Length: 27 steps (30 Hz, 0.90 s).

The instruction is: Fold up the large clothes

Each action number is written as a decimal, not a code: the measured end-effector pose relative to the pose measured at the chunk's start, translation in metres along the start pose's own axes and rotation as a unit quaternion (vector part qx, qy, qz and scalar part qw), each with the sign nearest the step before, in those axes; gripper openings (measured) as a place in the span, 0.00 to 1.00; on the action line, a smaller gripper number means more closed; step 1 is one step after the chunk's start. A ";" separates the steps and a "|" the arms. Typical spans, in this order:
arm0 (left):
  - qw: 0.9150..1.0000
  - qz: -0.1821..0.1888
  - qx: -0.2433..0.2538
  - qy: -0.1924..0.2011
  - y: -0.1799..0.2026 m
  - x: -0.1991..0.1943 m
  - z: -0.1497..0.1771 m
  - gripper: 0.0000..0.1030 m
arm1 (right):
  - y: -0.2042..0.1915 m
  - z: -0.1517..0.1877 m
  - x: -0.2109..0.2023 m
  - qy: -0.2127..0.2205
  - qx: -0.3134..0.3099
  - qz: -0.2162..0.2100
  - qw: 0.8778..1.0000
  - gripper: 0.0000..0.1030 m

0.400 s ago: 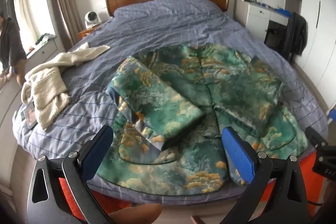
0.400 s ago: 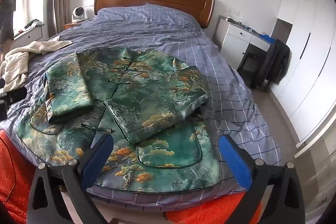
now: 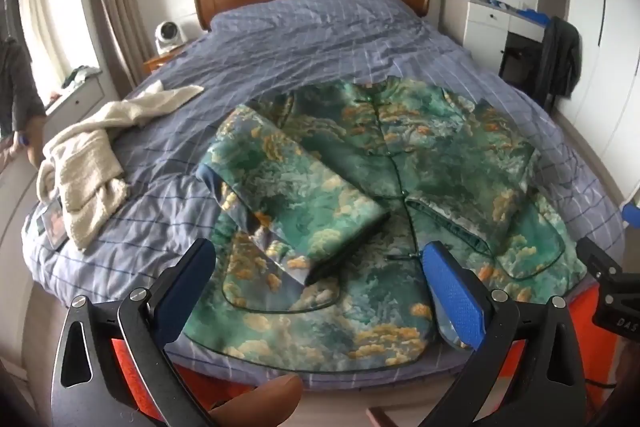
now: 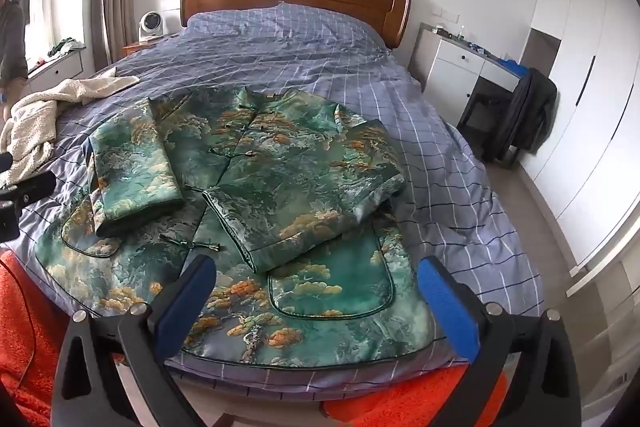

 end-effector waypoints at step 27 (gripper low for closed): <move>0.999 0.001 0.026 -0.032 0.015 0.010 0.009 1.00 | -0.006 0.003 0.008 -0.019 -0.006 0.002 1.000 0.99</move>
Point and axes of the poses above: each gripper's, at about its wrist camera, not at the fingertips, and x roughly the way its jaws point, y to its right, z to its underside, the point moved 4 cm from there along x, roughly the way its jaws point, and after that the axes turned 8 degrees about y, right-handed, at the moved point
